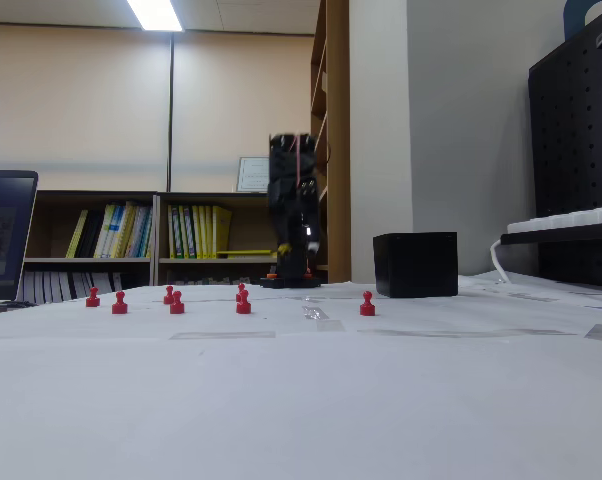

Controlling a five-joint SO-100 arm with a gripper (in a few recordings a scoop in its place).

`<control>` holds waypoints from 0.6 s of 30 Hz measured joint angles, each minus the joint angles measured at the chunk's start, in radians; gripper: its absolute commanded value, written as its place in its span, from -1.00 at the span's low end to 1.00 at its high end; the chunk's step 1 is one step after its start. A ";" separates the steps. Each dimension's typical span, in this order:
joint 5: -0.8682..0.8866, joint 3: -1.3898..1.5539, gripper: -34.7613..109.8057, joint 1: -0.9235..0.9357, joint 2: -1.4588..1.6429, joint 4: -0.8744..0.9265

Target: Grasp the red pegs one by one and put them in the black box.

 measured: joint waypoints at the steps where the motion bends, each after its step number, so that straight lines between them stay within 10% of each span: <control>1: 0.008 -0.044 -0.34 0.014 0.015 -0.074; 18: 0.127 -0.472 -0.34 0.127 0.170 -1.077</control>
